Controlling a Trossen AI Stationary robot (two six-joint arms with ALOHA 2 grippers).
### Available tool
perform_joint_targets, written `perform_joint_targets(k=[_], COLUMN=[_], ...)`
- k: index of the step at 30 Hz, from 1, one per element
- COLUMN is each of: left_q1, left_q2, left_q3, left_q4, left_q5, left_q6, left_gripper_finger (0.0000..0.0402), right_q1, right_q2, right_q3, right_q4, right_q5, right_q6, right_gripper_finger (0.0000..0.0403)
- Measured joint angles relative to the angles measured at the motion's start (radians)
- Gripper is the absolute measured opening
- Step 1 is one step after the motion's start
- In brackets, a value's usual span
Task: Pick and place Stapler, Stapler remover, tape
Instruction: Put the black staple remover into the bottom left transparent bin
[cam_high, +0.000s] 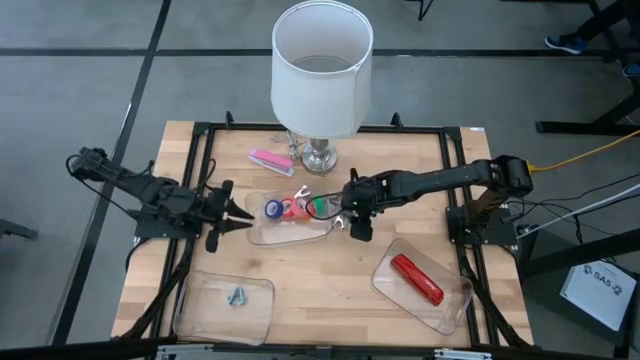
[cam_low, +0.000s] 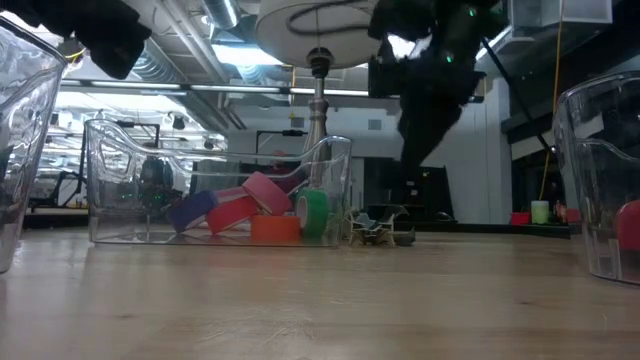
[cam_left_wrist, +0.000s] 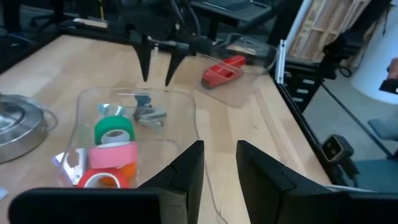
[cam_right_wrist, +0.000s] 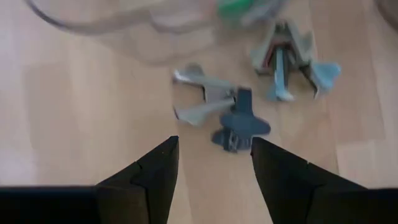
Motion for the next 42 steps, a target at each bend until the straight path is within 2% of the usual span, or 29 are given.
perform_joint_targets(k=[9, 15, 21, 31, 34, 42], left_q1=[0.034, 0.034, 0.034, 0.034, 0.034, 0.033], left_q2=[-0.003, -0.002, -0.002, -0.002, -0.002, -0.002], left_q3=[-0.013, -0.013, -0.013, -0.013, -0.013, -0.013], left_q4=[0.009, 0.001, 0.0, 0.0, -0.001, 0.0], left_q5=[0.002, 0.001, 0.001, 0.0, 0.0, 0.0], left_q6=[0.004, 0.012, 0.019, 0.019, 0.019, 0.019], left_gripper_finger=[0.0094, 0.0089, 0.009, 0.0087, 0.0087, 0.0086], right_q1=[-0.02, -0.02, -0.02, -0.02, -0.02, -0.02], right_q2=[0.001, 0.002, 0.002, 0.033, 0.056, 0.076], right_q3=[-0.131, -0.214, -0.222, -0.221, -0.222, -0.222], right_q4=[0.141, 0.282, 0.298, 0.31, 0.33, 0.378], right_q5=[0.004, 0.013, 0.125, 0.126, 0.126, 0.126], right_q6=[0.095, 0.1, 0.097, 0.074, 0.073, 0.043], right_gripper_finger=[0.0204, 0.0204, 0.0204, 0.0202, 0.0185, 0.0092])
